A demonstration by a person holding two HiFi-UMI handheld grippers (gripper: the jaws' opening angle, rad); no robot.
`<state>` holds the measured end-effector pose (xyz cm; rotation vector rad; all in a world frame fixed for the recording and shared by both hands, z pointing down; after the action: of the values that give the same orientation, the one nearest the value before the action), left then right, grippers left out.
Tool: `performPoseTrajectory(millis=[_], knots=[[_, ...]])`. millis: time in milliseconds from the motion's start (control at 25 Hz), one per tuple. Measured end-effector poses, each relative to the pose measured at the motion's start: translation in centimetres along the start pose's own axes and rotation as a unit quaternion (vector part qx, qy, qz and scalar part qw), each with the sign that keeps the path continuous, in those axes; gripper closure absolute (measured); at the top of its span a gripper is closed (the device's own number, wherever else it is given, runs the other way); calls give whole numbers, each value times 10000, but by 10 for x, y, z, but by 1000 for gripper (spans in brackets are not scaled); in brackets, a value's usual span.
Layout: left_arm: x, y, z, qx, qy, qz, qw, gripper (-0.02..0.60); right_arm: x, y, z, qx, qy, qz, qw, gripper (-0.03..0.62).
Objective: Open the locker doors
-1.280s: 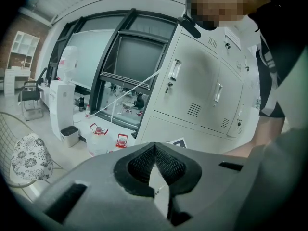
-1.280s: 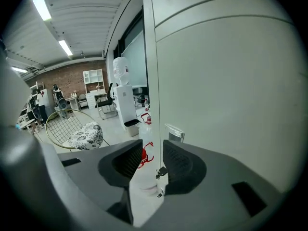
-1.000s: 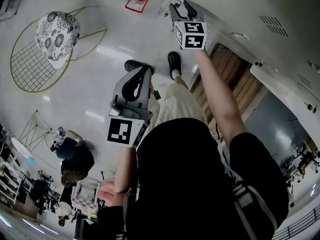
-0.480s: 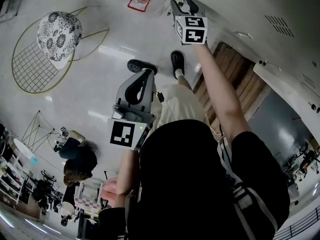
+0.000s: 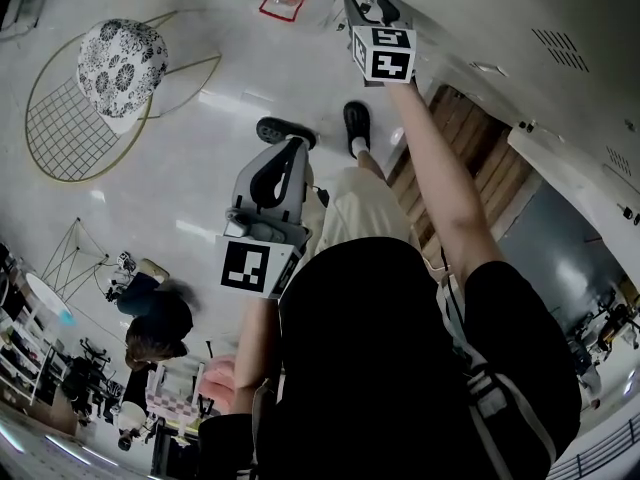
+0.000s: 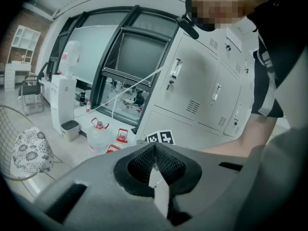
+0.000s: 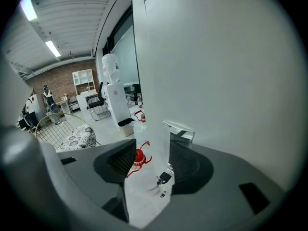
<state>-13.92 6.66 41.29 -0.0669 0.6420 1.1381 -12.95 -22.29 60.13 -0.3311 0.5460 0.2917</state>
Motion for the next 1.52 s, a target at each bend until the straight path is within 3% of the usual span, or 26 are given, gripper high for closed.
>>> performPoseTrajectory(millis=[560,920,1160,1520], knots=[[13,-6,-1,41,-219,-6,9998,563,24,32,21,-127,171,-279,9994,388],[17,4,-9,-309,-335,495,9977,563,42,56,38,-493,116,-55,9987,388],[28,20,-17,-441,-111,744,9962,563,62,80,48,-699,180,95,9973,388],[24,10,-18,-885,-55,1469,9852,563,92,84,77,-844,190,499,9950,437]])
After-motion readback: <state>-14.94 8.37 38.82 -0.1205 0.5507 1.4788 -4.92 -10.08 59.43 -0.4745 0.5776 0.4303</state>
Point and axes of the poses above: the fingertips, and each gripper's own axes: x backward along the fingers, y to its left, z out of its underside, the point moved 8 cm from there along x, backward along the fingers, and after that the axes turned 15 degrees about -z, right-handed, at the moved point
